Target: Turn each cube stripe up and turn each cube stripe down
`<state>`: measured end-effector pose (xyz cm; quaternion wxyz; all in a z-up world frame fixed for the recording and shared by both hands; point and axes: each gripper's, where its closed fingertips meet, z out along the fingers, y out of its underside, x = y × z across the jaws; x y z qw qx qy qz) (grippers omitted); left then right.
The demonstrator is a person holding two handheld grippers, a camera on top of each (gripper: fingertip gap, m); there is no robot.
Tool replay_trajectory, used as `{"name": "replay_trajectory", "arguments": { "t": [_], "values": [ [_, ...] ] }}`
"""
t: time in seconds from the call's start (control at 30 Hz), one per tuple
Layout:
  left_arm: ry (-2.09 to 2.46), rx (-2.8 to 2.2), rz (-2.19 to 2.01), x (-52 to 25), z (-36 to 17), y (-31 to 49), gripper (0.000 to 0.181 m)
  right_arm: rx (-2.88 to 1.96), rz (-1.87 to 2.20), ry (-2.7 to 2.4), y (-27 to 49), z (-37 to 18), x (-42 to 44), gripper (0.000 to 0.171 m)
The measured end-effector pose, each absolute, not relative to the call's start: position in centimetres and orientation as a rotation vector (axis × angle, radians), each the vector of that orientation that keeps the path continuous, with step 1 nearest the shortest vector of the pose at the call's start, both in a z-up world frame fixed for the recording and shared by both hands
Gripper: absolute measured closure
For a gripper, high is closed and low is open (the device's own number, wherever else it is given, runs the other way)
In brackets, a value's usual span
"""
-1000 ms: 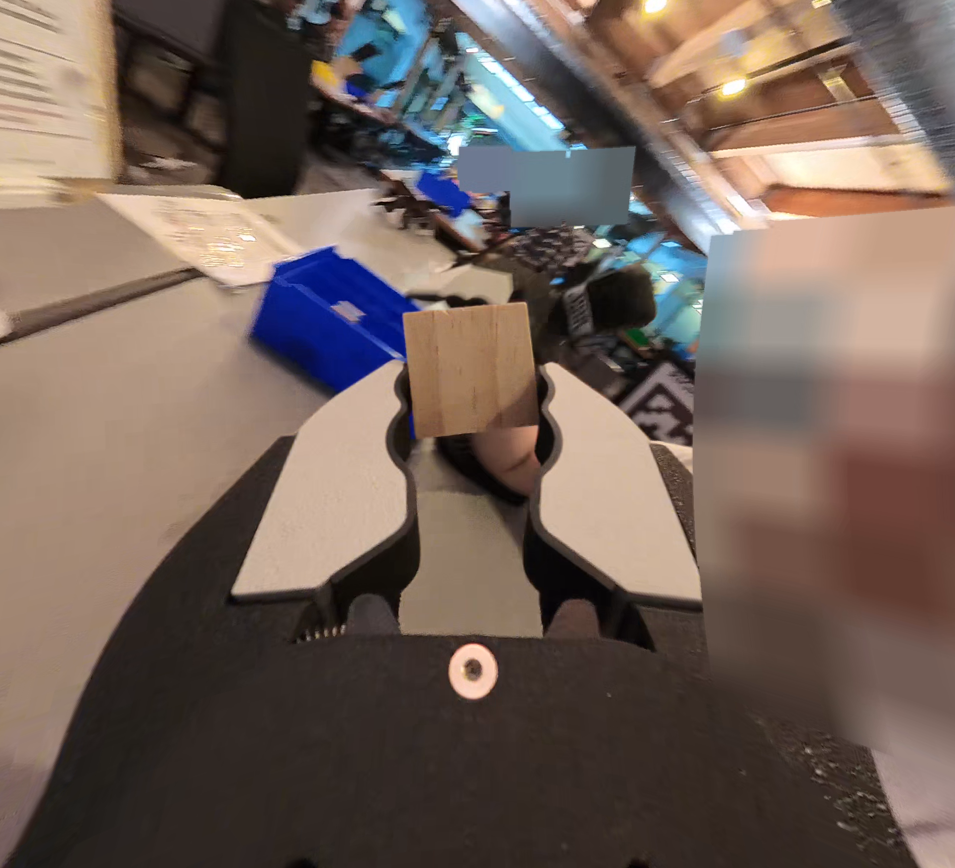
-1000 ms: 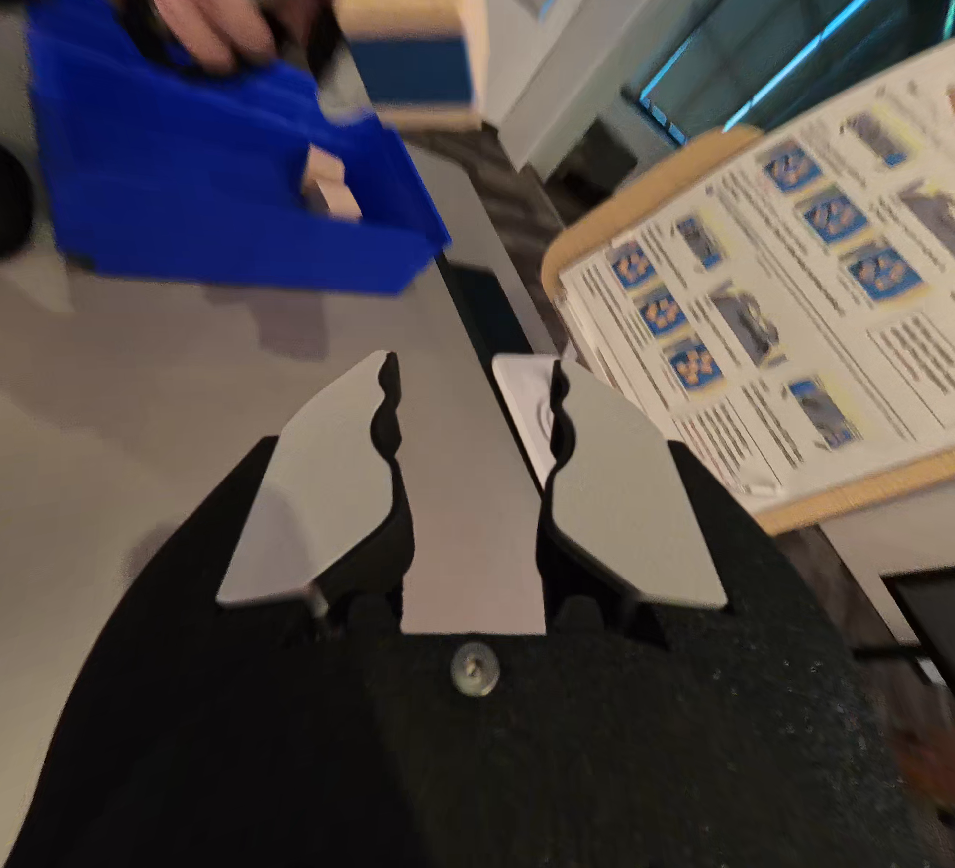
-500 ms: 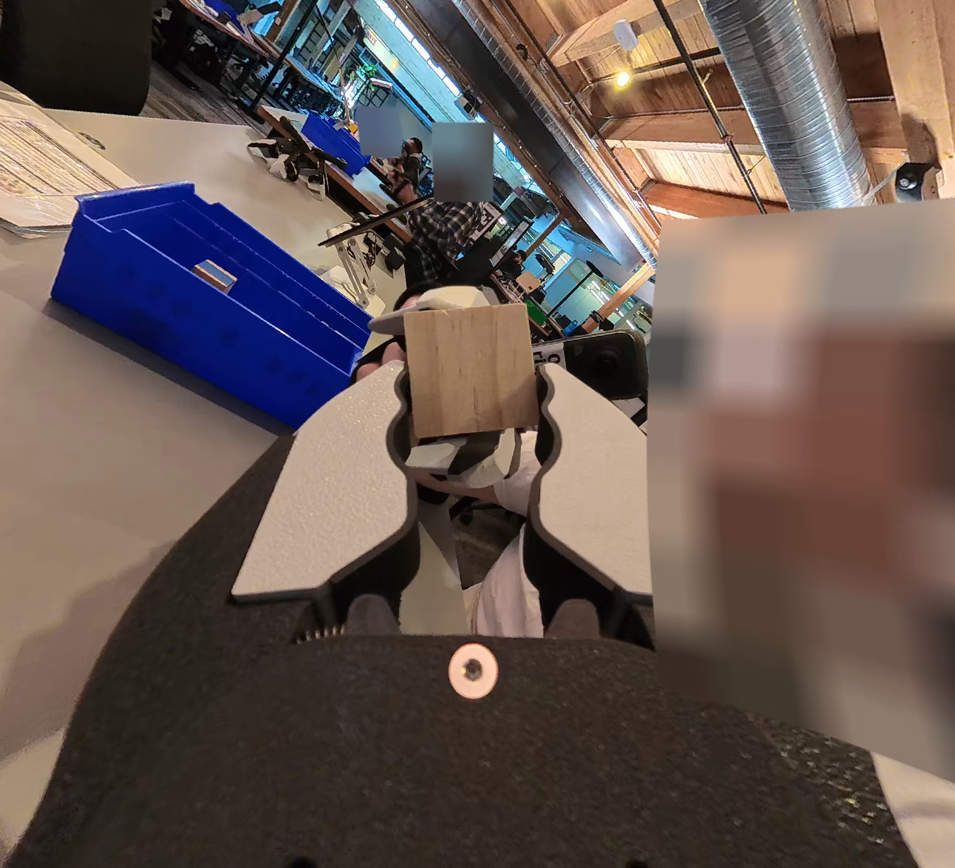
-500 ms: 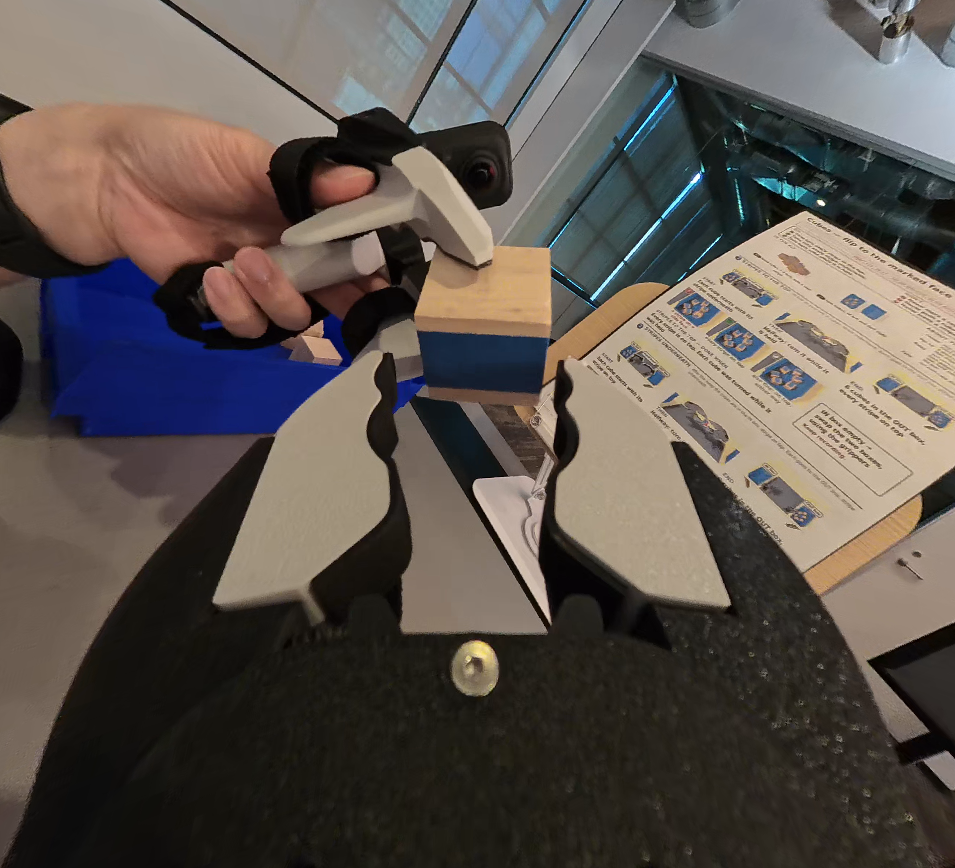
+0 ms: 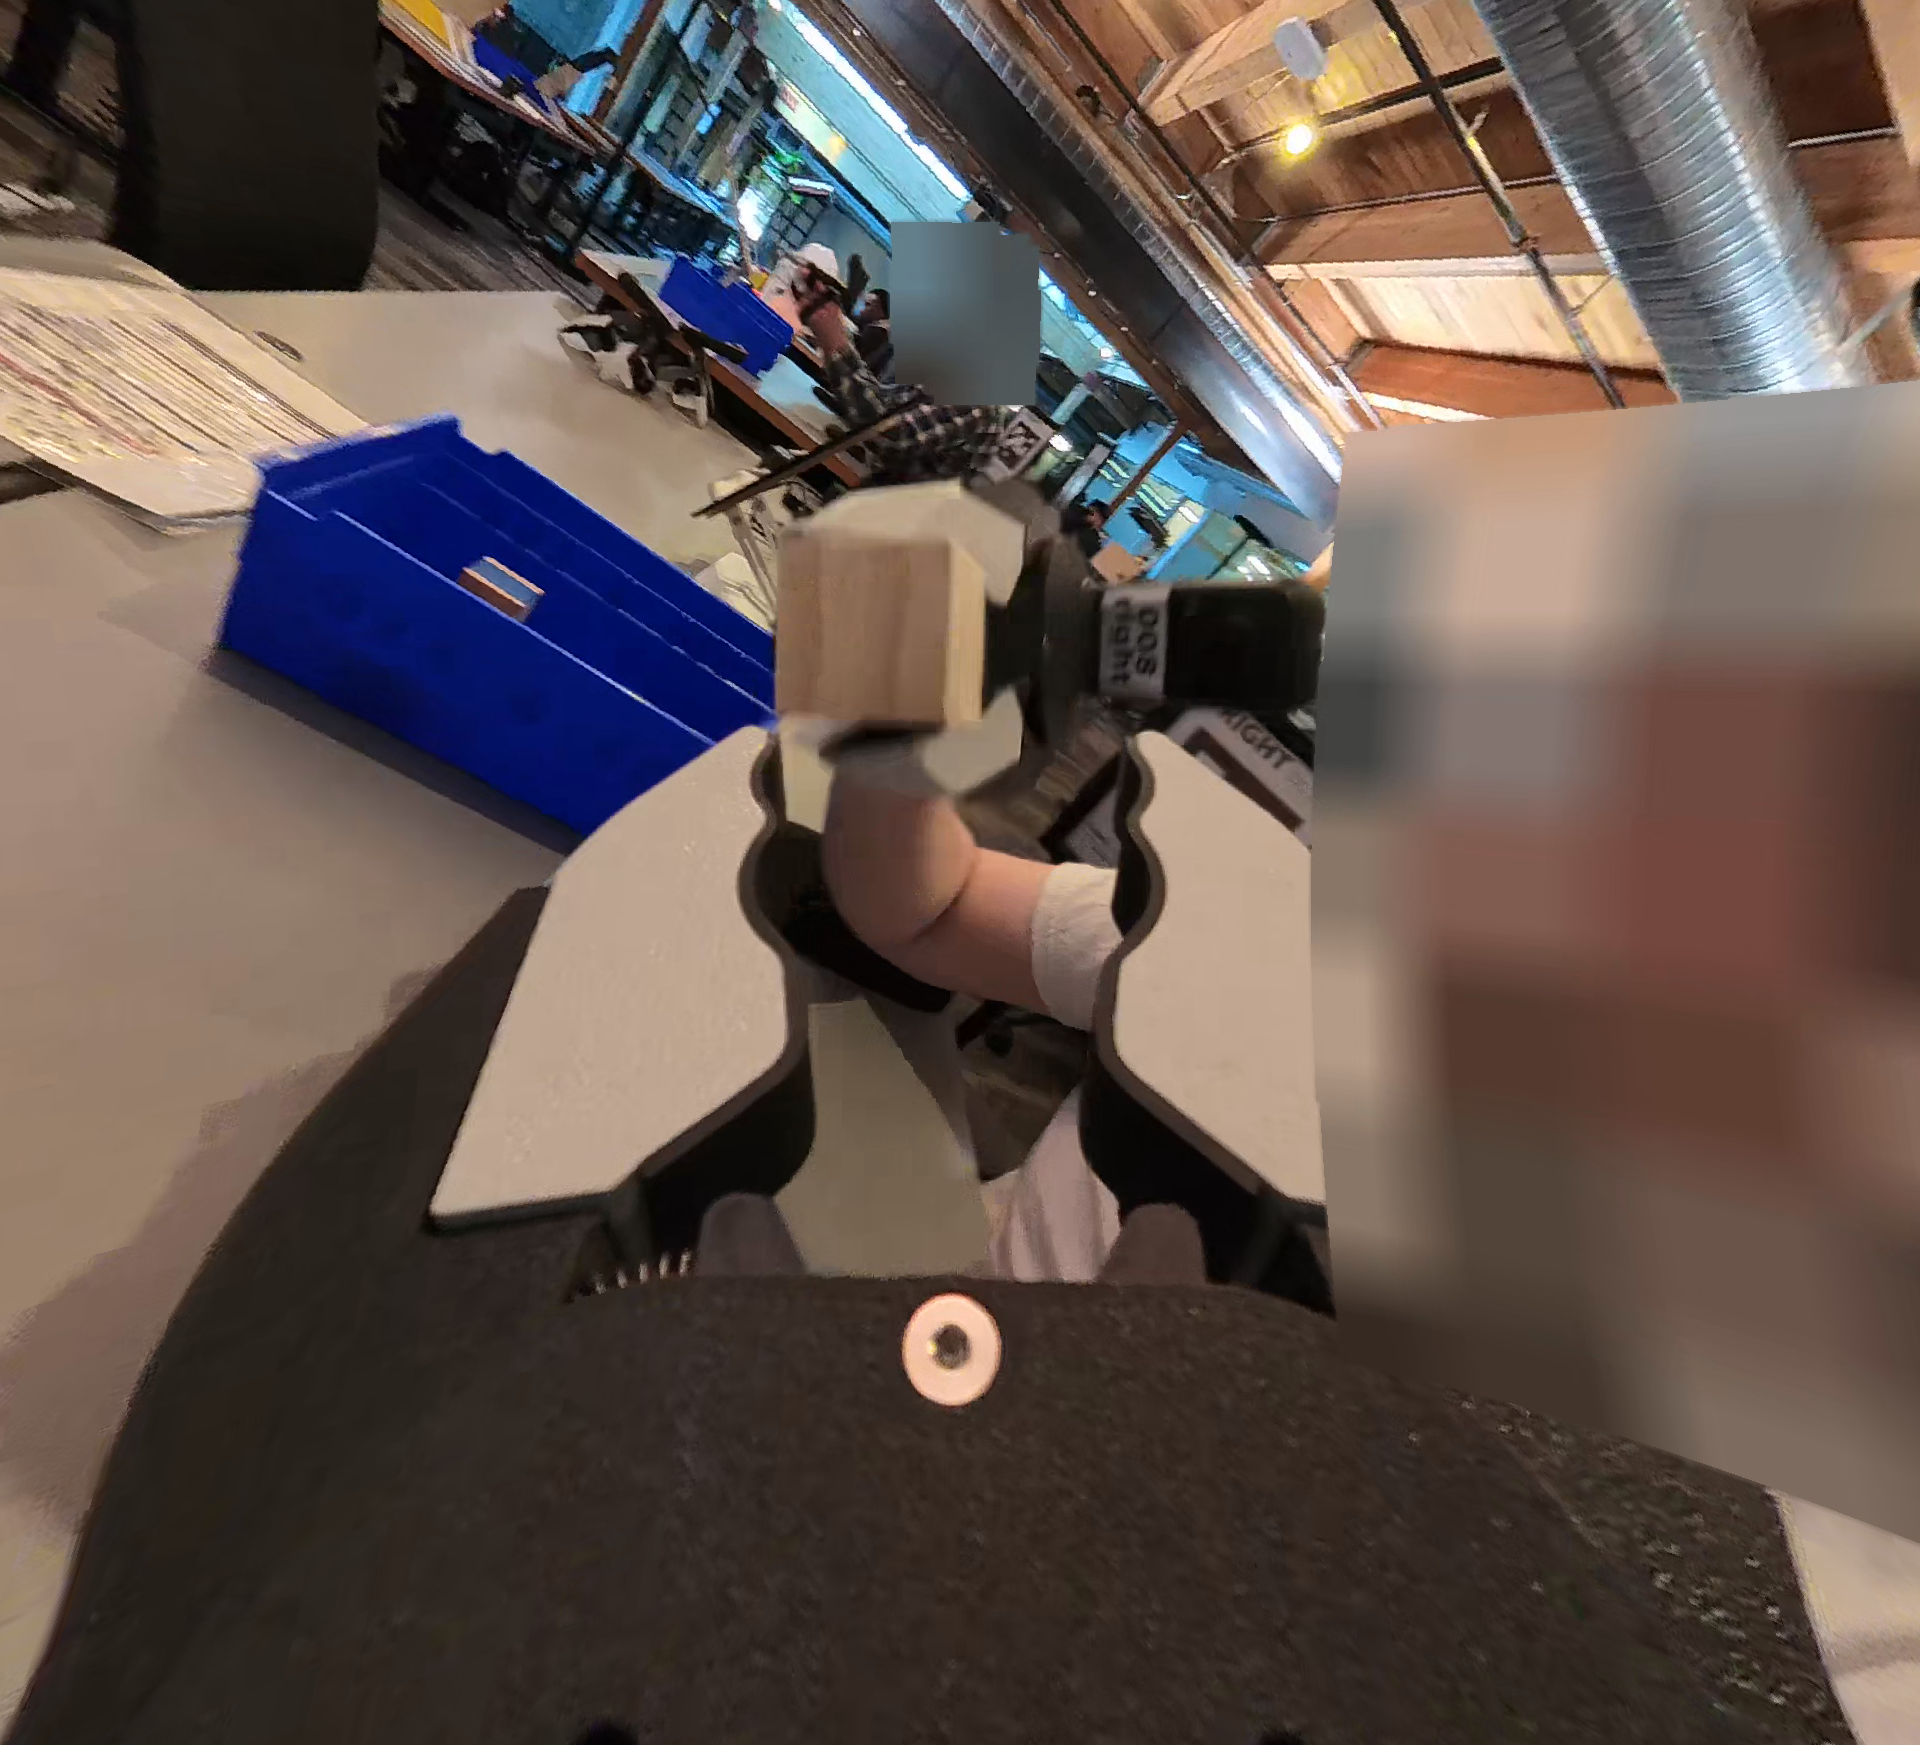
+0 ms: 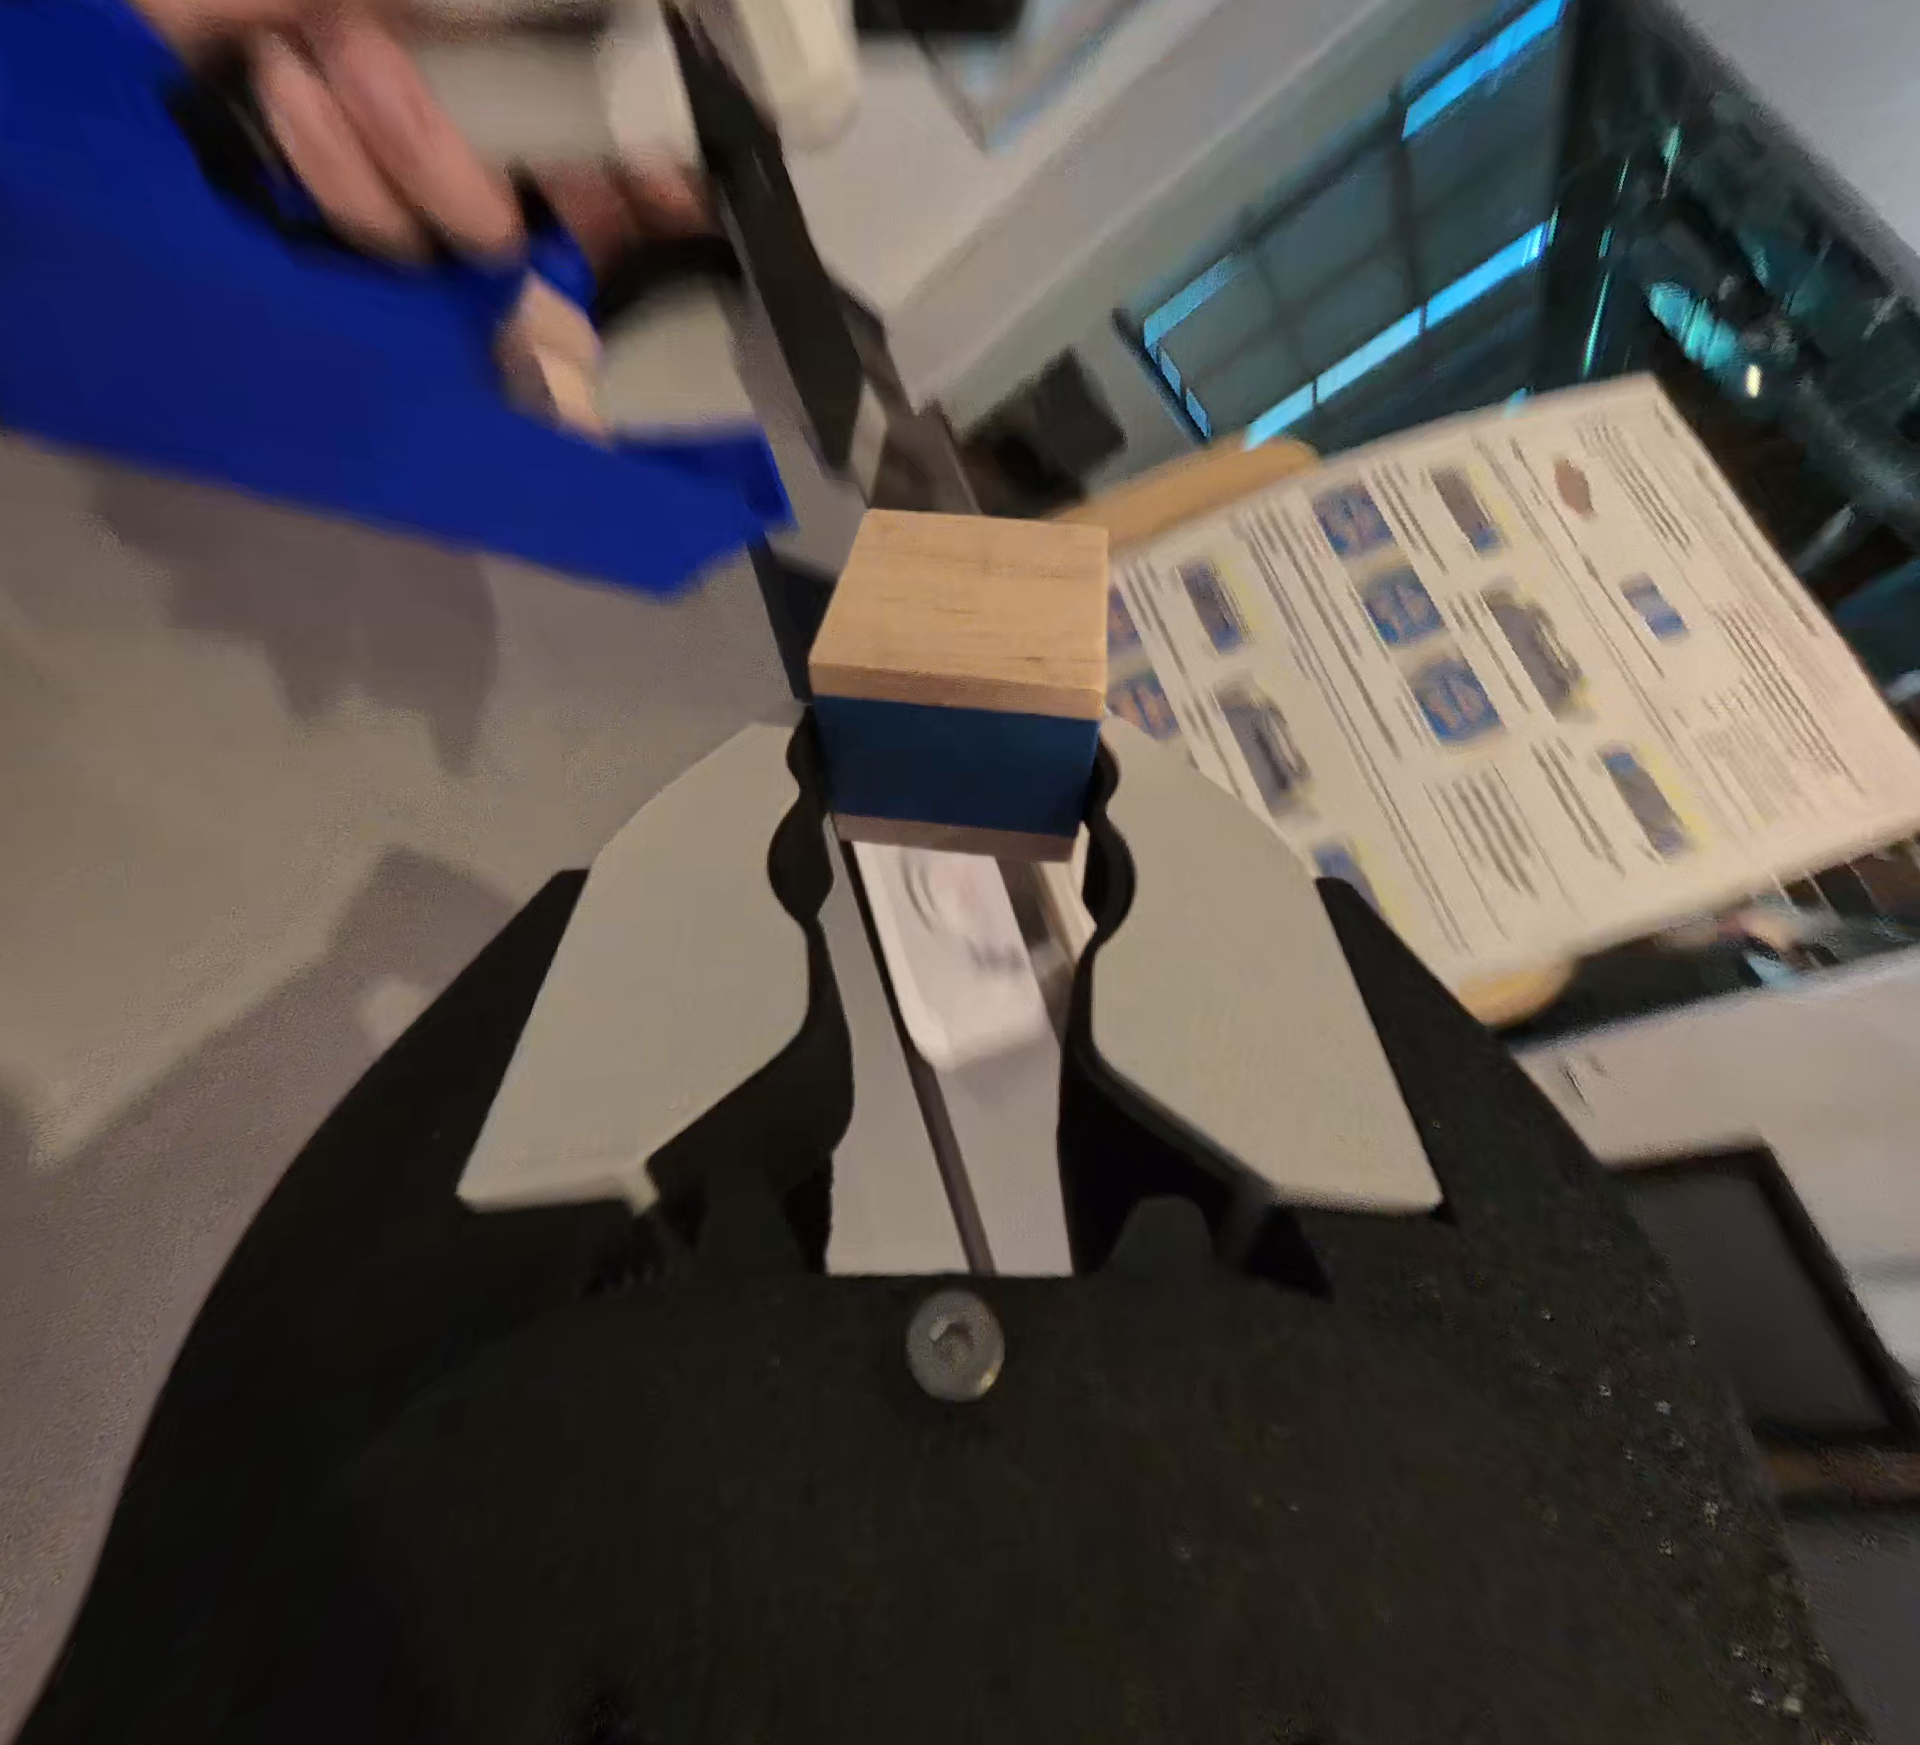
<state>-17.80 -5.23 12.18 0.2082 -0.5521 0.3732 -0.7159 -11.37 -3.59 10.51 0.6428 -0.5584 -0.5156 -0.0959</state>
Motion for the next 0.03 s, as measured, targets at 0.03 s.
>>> {"name": "replay_trajectory", "arguments": {
  "t": [0.03],
  "values": [
    [1.034,-1.531,-1.954,-18.33,12.47,-4.88,0.121,-1.367,-0.279,-1.19,-3.44,10.78,-8.22,0.125]
  ]
}}
